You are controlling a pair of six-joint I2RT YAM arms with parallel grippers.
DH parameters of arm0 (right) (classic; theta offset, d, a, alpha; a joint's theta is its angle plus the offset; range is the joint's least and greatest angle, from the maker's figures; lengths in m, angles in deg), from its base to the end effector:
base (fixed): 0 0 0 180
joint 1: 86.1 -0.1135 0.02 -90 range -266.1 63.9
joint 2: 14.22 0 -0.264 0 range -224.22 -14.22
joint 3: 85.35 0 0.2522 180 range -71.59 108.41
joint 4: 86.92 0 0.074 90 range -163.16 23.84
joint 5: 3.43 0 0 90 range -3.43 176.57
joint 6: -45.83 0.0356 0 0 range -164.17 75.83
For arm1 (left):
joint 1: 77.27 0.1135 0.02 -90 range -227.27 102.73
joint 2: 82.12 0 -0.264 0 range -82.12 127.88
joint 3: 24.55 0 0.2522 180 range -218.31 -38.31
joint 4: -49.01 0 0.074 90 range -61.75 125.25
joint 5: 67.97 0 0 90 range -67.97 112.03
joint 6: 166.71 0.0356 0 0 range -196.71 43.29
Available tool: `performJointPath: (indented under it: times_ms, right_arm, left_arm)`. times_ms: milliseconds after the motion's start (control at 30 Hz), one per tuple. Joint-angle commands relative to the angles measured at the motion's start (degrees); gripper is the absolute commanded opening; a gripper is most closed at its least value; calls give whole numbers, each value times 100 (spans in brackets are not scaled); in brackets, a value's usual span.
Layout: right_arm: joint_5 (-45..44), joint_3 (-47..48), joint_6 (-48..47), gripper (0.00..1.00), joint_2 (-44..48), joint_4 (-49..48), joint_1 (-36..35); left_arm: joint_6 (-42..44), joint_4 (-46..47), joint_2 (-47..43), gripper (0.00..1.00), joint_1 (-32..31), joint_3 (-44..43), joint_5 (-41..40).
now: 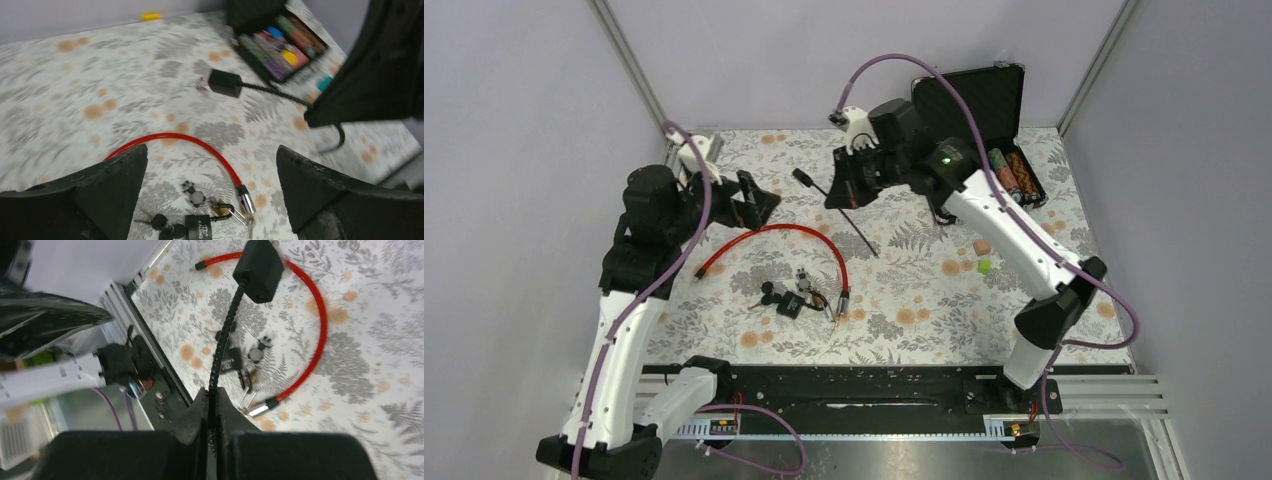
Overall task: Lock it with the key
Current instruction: Pick up the lock from the center of the board.
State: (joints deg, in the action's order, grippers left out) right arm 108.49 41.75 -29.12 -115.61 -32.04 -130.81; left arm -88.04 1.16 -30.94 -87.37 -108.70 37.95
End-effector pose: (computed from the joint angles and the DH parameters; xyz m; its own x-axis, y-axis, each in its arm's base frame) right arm 0.2698 0.2858 0.4295 -0.5641 -0.2195 -0.7960 -0.7640 0.5043 0.4024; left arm 0.1663 -0.0395 0.4286 -0.3323 -0.1327 -0.9338 0.3716 0.8916 -0.2589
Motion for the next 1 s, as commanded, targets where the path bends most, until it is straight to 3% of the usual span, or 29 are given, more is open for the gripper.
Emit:
performJointPath:
  times_ms: [0,33,100,300,500,767,967]
  right_arm:
    - [837,118,-1496,0,852,1121,167]
    - [871,-6,-2183,0,998,1329,167]
    - [654,-189,-2656,0,1326,1487,169]
    - [906,-95,-3099,0,1410,2440,168]
    - [1003,-94,-3072,0,1454,2885,171]
    - [1020,86,-2876,0,1303,3146,175]
    - [1001,155,-2771,0,1229,3165,172]
  left_arm:
    - [1434,754,455,99,0,-93,3159]
    - [1654,759,583,99,-19,-98,3709]
    - [1735,989,754,99,-114,-164,4147]
    - [2275,1171,1070,99,-544,-317,4130]
    - [4239,-346,1353,98,-1140,-640,3933]
    - [4679,-542,1719,79,-1826,-635,3188]
    - [4770,139,1589,64,-2206,-426,2589]
